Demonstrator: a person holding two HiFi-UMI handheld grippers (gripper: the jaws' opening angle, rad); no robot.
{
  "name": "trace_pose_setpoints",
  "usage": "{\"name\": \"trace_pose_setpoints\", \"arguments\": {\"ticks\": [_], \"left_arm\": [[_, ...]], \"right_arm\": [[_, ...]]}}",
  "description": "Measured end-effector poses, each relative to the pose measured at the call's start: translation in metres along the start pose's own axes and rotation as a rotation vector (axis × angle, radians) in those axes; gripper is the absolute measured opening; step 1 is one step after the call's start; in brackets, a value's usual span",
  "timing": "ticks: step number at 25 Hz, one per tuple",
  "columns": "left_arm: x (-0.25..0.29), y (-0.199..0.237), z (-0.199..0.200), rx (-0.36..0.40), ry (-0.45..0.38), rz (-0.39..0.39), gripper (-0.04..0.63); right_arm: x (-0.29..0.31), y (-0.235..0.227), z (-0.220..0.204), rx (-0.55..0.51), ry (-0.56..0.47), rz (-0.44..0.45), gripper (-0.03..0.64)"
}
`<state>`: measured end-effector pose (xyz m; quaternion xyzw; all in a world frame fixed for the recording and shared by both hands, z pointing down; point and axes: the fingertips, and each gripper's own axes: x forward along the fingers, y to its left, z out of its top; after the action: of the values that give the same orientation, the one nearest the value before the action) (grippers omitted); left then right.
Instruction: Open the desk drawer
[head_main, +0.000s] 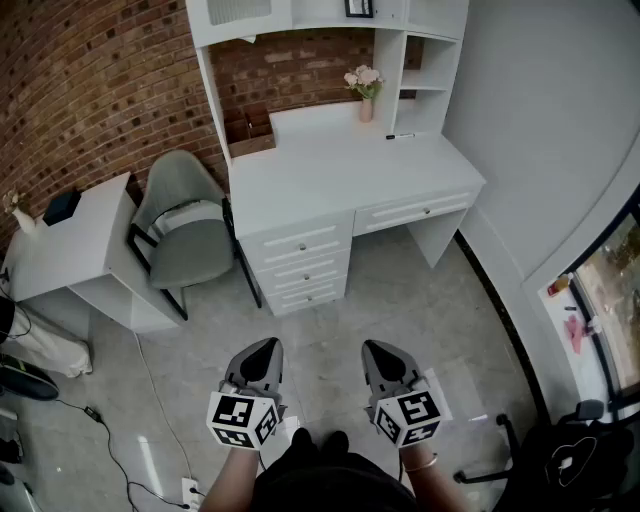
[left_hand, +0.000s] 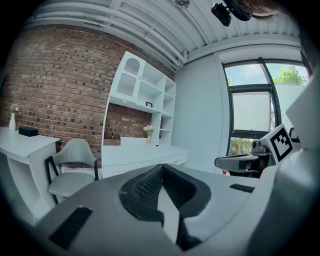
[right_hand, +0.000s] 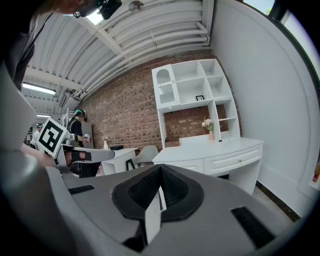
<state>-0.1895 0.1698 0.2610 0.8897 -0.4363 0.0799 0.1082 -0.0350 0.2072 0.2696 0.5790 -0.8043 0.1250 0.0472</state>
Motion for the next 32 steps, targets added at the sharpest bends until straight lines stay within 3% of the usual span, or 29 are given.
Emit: {"name": "trace_pose_setpoints", "arguments": {"ticks": [12,19,32], "left_arm": [[0.008,-0.012,-0.010,-0.020,-0.002,0.028,0.009],[0.018,-0.011,-0.024,-0.036,0.029,0.074,0.011],[0.099,0.014,-0.051,-0.048,0.117,0.087,0.012]], "right_arm": [[-0.016,-0.027,-0.001,0.013,-0.029,-0.005,0.005],[-0.022,-0.029,0.003,0.020,-0.054,0.041,0.005],[0.013,-0.070,0.018,0.043,-0.071,0.031,0.005]]}}
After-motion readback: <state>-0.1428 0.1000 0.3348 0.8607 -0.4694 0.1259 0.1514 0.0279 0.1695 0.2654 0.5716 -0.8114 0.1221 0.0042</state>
